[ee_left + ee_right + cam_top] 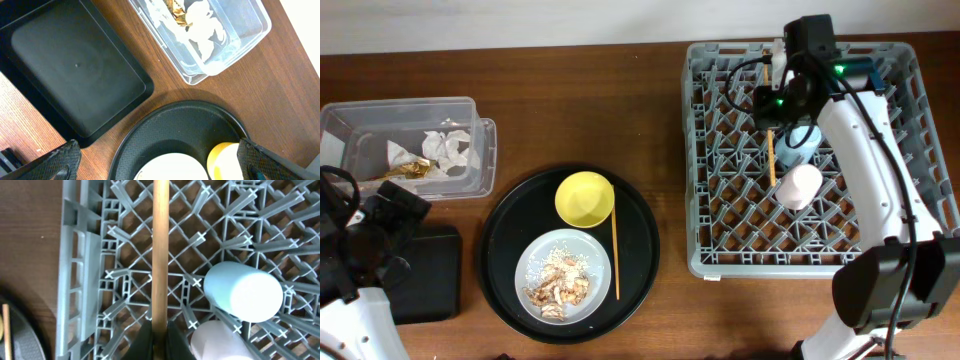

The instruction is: Sort waste into correct bins and load items into the dishwasher rack

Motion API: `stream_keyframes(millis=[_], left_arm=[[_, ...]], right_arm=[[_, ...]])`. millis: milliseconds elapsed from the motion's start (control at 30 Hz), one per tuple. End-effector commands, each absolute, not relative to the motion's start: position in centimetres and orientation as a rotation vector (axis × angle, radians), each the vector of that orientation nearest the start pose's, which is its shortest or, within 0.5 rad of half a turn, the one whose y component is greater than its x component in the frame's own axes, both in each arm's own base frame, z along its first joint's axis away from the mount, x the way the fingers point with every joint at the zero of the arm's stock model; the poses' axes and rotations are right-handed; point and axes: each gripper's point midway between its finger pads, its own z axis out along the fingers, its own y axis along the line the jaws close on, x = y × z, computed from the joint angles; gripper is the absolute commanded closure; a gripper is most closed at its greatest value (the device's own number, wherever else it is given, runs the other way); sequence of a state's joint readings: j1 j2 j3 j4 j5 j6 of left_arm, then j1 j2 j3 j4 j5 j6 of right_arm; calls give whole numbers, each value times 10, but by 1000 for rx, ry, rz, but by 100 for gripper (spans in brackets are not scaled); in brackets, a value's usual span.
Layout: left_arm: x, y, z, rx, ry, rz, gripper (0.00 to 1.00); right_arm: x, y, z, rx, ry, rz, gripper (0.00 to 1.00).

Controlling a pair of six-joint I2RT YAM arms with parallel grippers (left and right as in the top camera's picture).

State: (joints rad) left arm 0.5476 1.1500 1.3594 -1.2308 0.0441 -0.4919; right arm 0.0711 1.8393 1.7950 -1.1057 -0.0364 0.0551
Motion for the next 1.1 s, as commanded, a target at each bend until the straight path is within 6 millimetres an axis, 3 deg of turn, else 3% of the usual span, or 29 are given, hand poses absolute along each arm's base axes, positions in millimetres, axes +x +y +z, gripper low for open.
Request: stream_keyframes(millis=[0,67,133,200,300,367,400,567,633,700,733,833,900,933,1067], left_arm=[[232,136,256,-1289,2243,-28,1],[232,136,256,-1288,2242,-28,1],[232,136,256,-1289,2242,-28,1],[232,136,256,-1289,2242,-28,1],[232,136,256,-1288,2242,-28,1],[232,136,256,-1288,2242,-28,1],[232,136,256,-1289,2243,-28,1],[232,136,256,-1288,2242,-28,1],[232,136,256,-1288,2242,-28,1],[232,136,256,-1289,2243,-28,1],[232,136,256,-1288,2242,-28,1],[232,136,256,-1289,2242,-28,1],[232,136,256,-1289,2242,-28,1],[232,136,256,-1289,2243,-28,1],[232,136,256,-1289,2243,-28,1]], right_arm=[[442,37,176,-61,2737,93,91],[445,37,169,-61,2750,93,80],[445,37,160,-60,2776,92,59],[441,37,158,-56,2792,95,48],[428,56,156,-81,2837,248,43],[415,80,159,-107,2863,460,43],[400,104,162,-140,2887,626,43],[348,163,158,-257,3043,725,43],[325,196,144,-366,3095,691,21],[310,201,113,-220,3180,399,21],[302,212,101,-229,3184,376,21],[273,262,73,-441,3140,498,34],[256,291,59,-487,3107,520,36],[255,299,56,-464,3080,486,38],[272,297,53,-177,2929,152,45]])
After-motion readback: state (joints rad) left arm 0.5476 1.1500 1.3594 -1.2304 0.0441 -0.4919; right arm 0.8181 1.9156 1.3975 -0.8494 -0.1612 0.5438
